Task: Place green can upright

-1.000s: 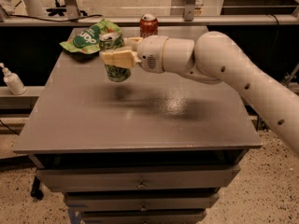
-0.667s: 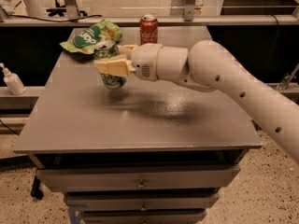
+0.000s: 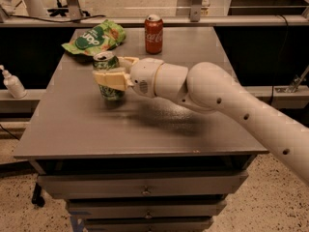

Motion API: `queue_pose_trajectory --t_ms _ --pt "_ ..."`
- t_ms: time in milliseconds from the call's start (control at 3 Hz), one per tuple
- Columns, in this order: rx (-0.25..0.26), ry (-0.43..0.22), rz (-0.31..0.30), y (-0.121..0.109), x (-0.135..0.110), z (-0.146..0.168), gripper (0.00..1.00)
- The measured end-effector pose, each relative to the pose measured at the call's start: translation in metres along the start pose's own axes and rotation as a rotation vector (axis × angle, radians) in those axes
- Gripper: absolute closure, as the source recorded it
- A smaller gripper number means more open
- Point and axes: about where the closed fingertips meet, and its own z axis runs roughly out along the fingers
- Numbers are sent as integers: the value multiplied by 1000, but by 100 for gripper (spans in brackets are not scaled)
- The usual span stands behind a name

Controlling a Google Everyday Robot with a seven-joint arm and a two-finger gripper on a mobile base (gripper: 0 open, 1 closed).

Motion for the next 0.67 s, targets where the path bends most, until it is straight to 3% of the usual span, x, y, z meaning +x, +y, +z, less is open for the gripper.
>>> queue_pose_trajectory --t_ms 667 --pt "40 -35 40 4 13 0 59"
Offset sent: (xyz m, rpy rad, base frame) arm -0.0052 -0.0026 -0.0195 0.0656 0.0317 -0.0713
